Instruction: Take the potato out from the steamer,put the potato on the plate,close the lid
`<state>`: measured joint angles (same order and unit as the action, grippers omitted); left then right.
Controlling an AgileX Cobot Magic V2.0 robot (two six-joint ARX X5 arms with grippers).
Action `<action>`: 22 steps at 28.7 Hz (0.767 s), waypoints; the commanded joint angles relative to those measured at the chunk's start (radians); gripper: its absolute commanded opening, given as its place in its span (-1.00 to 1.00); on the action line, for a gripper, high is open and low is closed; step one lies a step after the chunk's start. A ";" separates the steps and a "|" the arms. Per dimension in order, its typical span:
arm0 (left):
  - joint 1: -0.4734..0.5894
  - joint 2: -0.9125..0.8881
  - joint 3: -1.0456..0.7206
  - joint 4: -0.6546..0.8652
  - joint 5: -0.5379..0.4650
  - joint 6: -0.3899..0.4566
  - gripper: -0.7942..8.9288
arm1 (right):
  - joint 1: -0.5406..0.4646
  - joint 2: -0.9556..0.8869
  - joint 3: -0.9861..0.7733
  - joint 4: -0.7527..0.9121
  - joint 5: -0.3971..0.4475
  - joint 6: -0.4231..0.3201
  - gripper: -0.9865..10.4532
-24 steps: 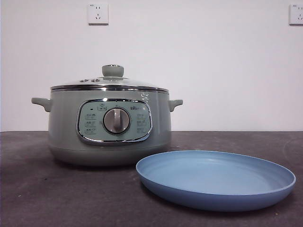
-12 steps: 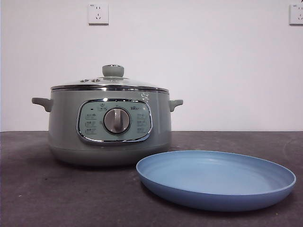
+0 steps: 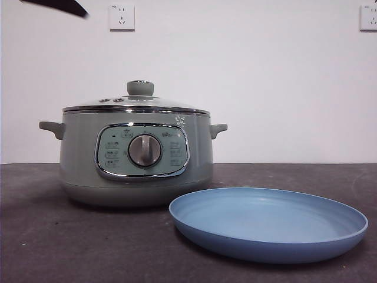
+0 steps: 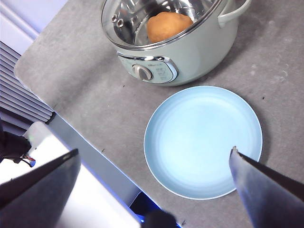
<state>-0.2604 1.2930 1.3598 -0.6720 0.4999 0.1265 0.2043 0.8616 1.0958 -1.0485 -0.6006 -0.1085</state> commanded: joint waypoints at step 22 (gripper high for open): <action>-0.109 0.424 0.088 0.244 -0.240 0.017 0.57 | 0.002 -0.001 0.003 0.000 0.005 0.013 0.36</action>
<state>-0.3679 1.7126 1.4456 -0.4320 0.2646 0.1310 0.2043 0.8616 1.0958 -1.0508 -0.5987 -0.1005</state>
